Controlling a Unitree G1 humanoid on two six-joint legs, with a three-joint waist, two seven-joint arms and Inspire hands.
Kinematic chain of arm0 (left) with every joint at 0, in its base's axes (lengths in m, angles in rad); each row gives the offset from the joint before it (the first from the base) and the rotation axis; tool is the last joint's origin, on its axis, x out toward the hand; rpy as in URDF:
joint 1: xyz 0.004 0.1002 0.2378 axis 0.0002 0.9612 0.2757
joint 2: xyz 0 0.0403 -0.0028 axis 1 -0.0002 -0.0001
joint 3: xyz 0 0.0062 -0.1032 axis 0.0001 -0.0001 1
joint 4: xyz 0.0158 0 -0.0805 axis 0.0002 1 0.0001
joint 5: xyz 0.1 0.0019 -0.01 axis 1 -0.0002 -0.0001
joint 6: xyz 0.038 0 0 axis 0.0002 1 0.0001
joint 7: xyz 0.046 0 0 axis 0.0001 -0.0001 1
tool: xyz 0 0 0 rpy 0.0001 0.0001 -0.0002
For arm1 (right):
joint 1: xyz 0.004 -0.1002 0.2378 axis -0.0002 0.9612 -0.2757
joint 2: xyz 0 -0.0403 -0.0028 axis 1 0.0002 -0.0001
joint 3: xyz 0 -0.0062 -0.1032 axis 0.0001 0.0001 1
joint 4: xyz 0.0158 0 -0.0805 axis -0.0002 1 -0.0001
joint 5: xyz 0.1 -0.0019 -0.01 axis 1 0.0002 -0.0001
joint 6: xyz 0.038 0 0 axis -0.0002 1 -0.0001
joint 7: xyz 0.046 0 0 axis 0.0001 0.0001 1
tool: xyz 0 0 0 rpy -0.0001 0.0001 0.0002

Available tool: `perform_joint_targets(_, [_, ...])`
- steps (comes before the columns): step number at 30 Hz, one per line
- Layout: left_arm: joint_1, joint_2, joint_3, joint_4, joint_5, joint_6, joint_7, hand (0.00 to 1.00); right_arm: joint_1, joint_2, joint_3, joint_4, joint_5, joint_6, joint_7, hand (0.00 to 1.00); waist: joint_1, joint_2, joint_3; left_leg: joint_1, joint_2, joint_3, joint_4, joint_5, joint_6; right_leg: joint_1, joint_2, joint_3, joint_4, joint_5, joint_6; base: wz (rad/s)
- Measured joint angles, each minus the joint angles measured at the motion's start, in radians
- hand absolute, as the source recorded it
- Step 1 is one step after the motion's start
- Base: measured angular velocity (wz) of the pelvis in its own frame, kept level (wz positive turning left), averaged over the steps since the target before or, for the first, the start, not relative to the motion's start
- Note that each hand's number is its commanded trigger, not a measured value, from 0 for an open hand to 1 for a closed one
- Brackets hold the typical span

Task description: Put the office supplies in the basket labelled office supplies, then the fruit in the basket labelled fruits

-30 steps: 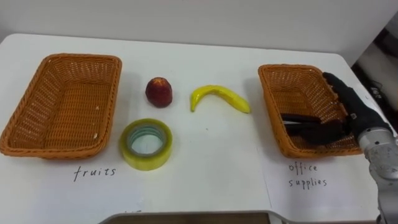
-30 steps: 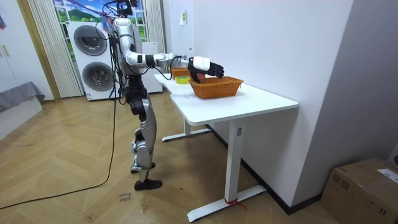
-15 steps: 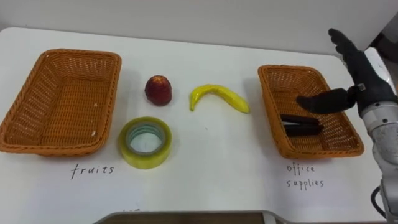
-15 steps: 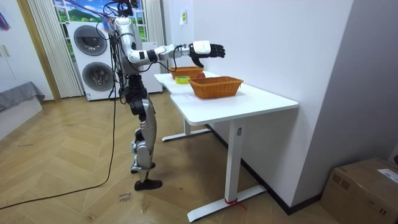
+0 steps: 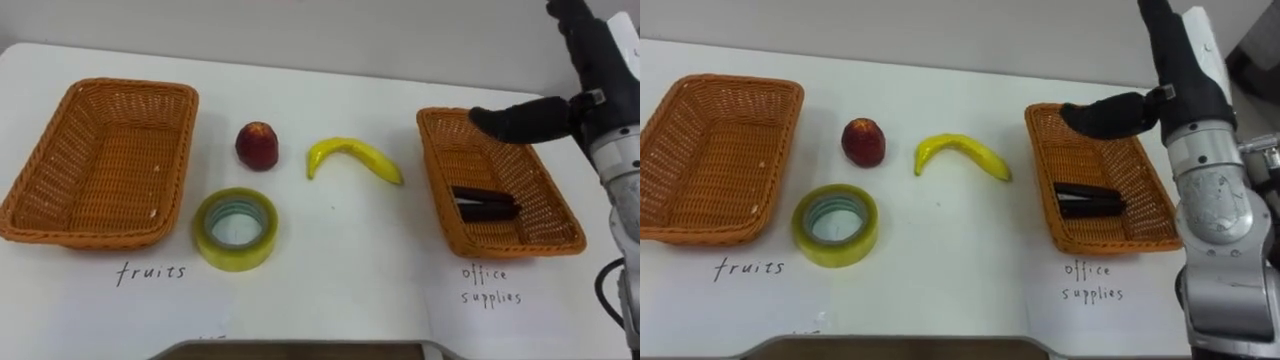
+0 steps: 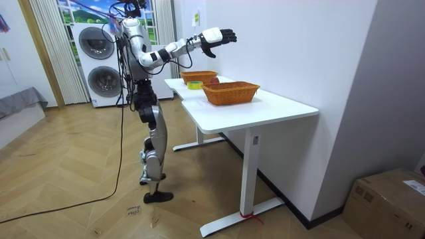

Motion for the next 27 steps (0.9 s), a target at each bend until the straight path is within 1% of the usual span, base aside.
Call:
perform_joint_targets(2, [-0.003, 0.0, -0.004, 0.007, 0.0, 0.0, -0.01, 0.0, -0.016, 0.0, 0.013, 0.0, 0.003, -0.001, 0.001, 0.0, 0.003, 0.008, -0.001, 0.0, 0.0, 0.0, 0.0, 0.0, 0.0, 0.0, 0.0, 0.0, 0.001, 0.0, 0.0, 0.0])
perform_joint_targets(8, [-0.005, 0.0, -0.036, 0.008, -0.002, 0.001, -0.016, 0.0, -0.03, 0.0, 0.074, -0.005, 0.01, -0.001, 0.005, 0.0, 0.025, 0.016, -0.0035, 0.003, 0.0, 0.001, 0.0, 0.0, 0.0, 0.0, 0.0, 0.0, 0.001, 0.0, 0.0, 0.0])
perform_joint_targets(11, [-0.006, 0.001, -0.037, 0.008, -0.002, 0.001, -0.018, 0.0, -0.031, 0.003, 0.116, -0.005, 0.006, -0.001, 0.016, 0.0, 0.028, 0.014, -0.0045, 0.002, 0.0, -0.001, 0.001, 0.0, 0.0, 0.001, -0.001, 0.001, 0.001, 0.0, 0.0, 0.0])
perform_joint_targets(18, [-0.023, 0.002, -0.045, 0.009, -0.003, 0.008, -0.027, 0.0, -0.048, 0.009, 0.14, -0.004, 0.008, 0.008, 0.023, 0.0, 0.053, 0.009, -0.0066, -0.005, -0.001, -0.007, 0.005, 0.0, 0.0, -0.001, -0.002, -0.006, 0.002, 0.0, 0.0, 0.02])
perform_joint_targets(19, [-0.022, 0.003, -0.051, 0.009, -0.009, 0.009, -0.026, 0.0, -0.061, 0.009, 0.154, -0.003, 0.01, 0.016, 0.023, 0.0, 0.052, 0.008, -0.006, -0.005, -0.001, -0.007, 0.005, 0.0, 0.0, -0.001, -0.002, -0.007, 0.002, 0.0, 0.0, 0.0])
perform_joint_targets(23, [-0.027, 0.007, -0.058, 0.009, -0.008, 0.009, -0.017, 0.0, -0.094, 0.011, 0.194, 0.012, 0.014, 0.017, 0.024, 0.0, 0.06, 0.005, -0.0005, -0.005, -0.001, -0.008, 0.006, 0.0, 0.0, 0.0, -0.002, -0.008, 0.001, 0.0, 0.0, 0.0])
perform_joint_targets(25, [-0.032, 0.007, -0.058, 0.009, -0.008, 0.009, -0.005, 0.0, -0.099, 0.011, 0.205, 0.015, 0.016, 0.018, 0.036, 0.0, 0.064, 0.003, 0.0034, -0.007, -0.001, -0.009, 0.004, 0.0, 0.0, -0.001, -0.002, -0.013, -0.001, 0.0, 0.0, 0.02])
perform_joint_targets(27, [-0.035, 0.008, -0.06, 0.008, -0.009, 0.009, 0.0, 0.0, -0.099, 0.011, 0.215, 0.015, 0.015, 0.018, 0.053, 0.0, 0.069, 0.001, 0.0044, -0.008, -0.001, -0.013, 0.001, 0.0, 0.0, -0.001, -0.002, -0.017, -0.001, 0.0, 0.0, 0.06])
